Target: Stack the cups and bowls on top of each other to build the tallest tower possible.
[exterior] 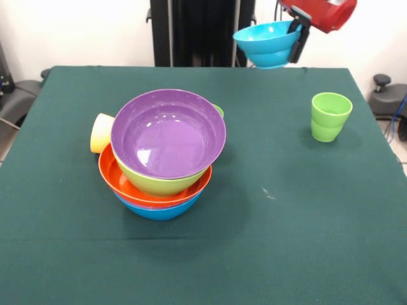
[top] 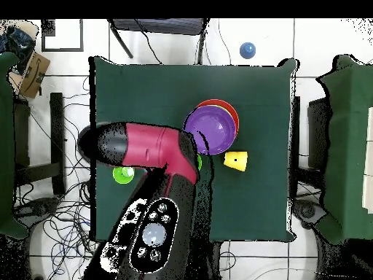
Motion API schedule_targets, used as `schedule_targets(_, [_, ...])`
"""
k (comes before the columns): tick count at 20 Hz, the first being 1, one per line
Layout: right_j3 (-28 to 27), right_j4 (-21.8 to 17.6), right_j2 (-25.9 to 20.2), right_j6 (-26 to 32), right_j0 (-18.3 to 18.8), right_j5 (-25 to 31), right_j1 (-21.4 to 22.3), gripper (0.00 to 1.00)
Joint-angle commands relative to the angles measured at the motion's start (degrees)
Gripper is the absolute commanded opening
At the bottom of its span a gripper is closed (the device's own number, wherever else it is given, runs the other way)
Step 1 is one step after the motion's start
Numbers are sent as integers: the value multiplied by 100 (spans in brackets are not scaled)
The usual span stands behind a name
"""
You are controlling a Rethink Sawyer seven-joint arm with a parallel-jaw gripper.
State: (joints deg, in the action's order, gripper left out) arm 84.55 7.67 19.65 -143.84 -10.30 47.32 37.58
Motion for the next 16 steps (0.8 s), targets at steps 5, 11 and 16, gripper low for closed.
schedule_targets(5, [-2026, -699, -919, 1247, 630, 1321, -709, 0])
schedule_targets(11, [-2801, -877, -1069, 1421, 784, 1848, -945, 0])
schedule_targets(16, [-3294, -1021, -1156, 1516, 891, 2103, -1171, 0])
